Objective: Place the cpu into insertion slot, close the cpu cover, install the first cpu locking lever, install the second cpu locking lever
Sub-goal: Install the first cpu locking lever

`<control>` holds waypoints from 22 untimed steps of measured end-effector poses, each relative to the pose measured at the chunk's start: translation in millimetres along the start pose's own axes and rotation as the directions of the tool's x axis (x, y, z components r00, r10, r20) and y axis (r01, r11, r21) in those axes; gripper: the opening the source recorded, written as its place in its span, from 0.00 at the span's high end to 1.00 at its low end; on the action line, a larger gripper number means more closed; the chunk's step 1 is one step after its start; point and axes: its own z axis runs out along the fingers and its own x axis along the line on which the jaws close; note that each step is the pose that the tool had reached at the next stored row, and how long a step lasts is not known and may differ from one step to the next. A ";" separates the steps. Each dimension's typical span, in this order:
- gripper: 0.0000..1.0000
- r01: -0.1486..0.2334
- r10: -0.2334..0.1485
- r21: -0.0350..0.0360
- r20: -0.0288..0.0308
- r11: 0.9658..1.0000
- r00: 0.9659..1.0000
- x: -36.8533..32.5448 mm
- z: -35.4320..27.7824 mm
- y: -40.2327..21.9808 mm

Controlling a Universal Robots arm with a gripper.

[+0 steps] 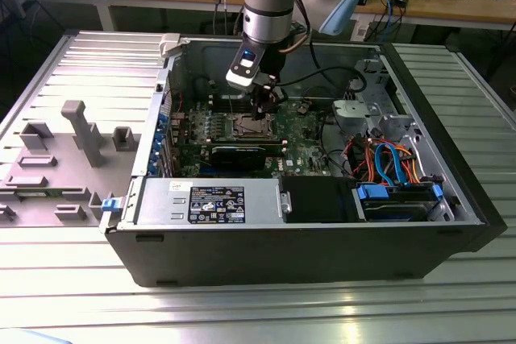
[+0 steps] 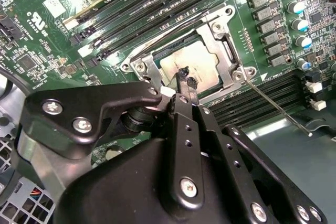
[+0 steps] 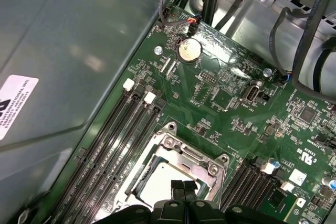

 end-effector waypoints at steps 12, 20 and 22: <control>0.89 0.038 -0.038 -0.001 0.001 0.999 0.999 0.0 0.0 0.0; 0.89 0.066 -0.066 -0.002 0.001 0.998 0.998 0.0 0.0 0.0; 0.89 0.071 -0.071 -0.002 0.001 0.997 0.997 0.0 0.0 0.0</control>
